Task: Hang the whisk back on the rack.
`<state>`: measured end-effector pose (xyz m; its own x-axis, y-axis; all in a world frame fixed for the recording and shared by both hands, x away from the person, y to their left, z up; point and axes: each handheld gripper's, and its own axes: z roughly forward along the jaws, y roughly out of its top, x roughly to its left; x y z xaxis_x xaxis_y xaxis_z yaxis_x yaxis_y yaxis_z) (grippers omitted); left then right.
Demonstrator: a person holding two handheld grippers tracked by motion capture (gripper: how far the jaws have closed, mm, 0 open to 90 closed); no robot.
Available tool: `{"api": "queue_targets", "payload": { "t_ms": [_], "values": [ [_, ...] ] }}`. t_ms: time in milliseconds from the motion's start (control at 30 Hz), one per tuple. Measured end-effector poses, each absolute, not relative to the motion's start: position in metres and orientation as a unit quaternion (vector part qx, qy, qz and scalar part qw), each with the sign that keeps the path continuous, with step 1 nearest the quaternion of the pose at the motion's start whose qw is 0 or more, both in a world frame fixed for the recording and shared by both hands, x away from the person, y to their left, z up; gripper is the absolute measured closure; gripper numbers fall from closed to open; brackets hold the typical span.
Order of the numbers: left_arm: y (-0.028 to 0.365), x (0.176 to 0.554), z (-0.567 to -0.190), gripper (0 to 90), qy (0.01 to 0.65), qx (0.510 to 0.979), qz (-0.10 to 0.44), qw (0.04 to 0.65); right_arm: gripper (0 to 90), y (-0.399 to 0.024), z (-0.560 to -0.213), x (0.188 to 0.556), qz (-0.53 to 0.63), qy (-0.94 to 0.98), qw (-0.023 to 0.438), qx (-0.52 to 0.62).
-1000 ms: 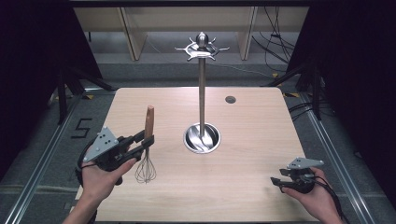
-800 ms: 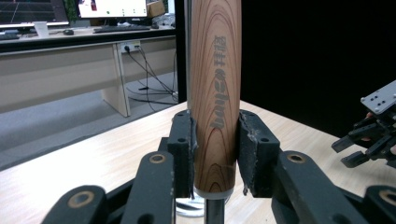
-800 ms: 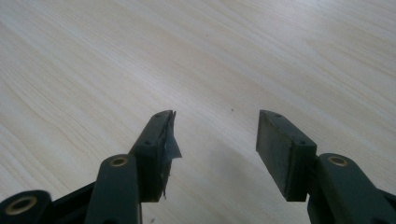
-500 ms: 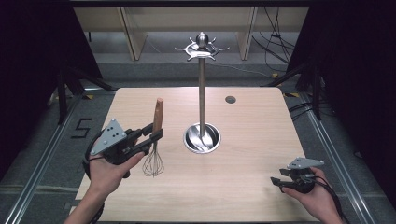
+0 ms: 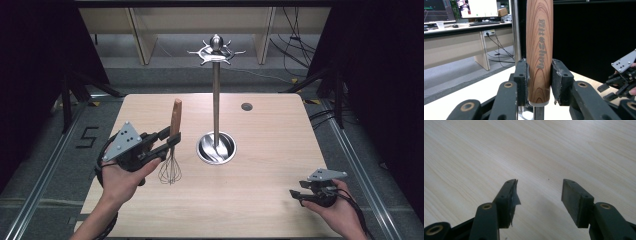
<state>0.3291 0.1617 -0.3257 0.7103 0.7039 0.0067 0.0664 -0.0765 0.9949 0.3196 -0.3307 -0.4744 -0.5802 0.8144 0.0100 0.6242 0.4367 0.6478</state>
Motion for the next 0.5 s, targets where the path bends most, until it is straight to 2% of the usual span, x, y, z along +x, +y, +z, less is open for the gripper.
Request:
{"api": "queue_targets", "payload": {
  "t_ms": [500],
  "values": [
    [0.15,0.331,-0.319,68.0,0.323,0.671,0.294,0.599,46.9,-0.331,-0.474,0.32,0.309,0.834,0.154,0.431]
  ]
}}
